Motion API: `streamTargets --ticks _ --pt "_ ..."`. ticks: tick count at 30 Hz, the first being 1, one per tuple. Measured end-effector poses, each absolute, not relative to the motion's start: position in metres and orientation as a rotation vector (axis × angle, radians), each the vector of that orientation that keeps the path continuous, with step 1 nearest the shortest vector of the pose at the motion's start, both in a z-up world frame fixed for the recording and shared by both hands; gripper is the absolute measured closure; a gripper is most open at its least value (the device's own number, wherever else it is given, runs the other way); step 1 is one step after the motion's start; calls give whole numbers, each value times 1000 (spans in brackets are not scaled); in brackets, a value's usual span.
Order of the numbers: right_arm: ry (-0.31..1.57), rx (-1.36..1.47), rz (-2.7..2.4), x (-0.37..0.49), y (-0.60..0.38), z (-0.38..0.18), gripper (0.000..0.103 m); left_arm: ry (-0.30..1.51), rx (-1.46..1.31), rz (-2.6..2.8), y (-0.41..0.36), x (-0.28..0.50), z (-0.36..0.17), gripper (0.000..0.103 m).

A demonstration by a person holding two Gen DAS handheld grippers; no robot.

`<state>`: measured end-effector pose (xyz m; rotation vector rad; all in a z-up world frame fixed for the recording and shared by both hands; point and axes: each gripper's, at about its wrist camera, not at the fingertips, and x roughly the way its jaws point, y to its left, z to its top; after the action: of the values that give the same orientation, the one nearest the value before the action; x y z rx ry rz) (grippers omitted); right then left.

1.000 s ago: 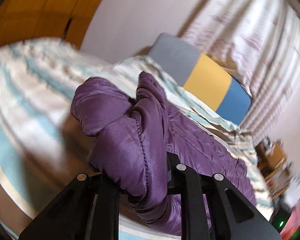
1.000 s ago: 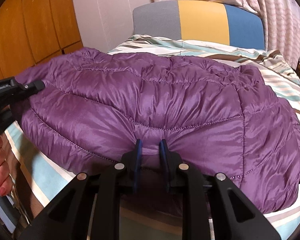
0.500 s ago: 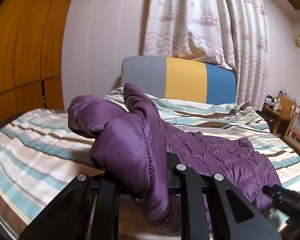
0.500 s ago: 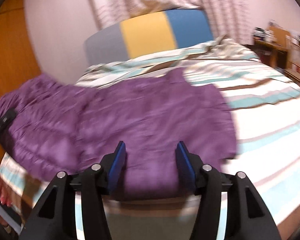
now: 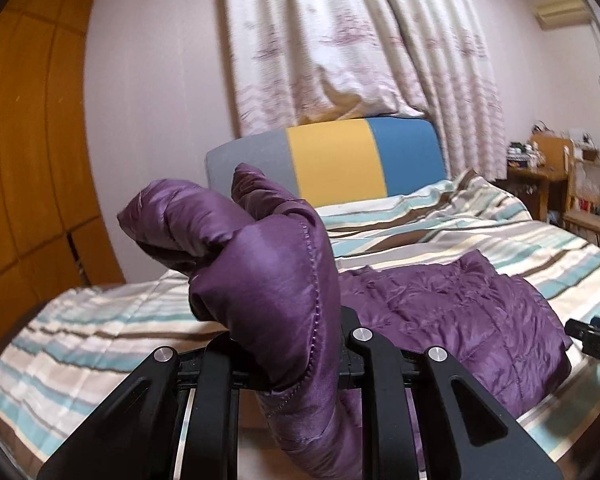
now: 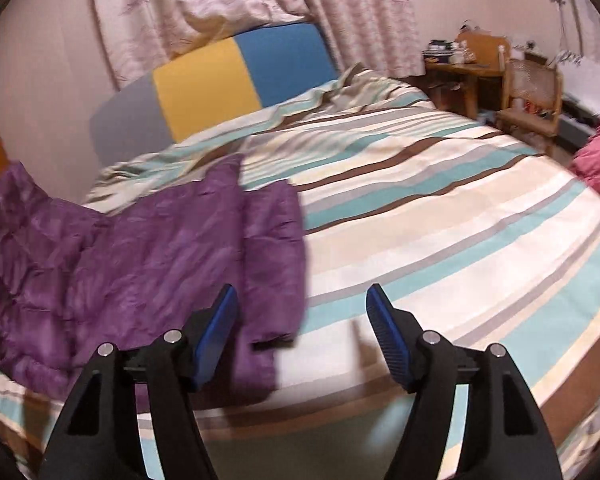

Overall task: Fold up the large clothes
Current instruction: 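Lift the folded jacket with the left gripper and set it down while the right gripper withdraws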

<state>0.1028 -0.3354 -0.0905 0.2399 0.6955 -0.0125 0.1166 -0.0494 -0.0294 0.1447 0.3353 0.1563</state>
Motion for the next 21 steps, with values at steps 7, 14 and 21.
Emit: streamTargets --ticks 7,14,21 --pt "743 159 -169 107 -354 -96 25 337 206 78 -83 133 -29 86" --pt "739 95 -211 112 -358 -95 25 360 218 18 -112 151 -33 86" --pt "731 62 -218 117 -358 -95 25 390 272 -51 -146 158 -48 86"
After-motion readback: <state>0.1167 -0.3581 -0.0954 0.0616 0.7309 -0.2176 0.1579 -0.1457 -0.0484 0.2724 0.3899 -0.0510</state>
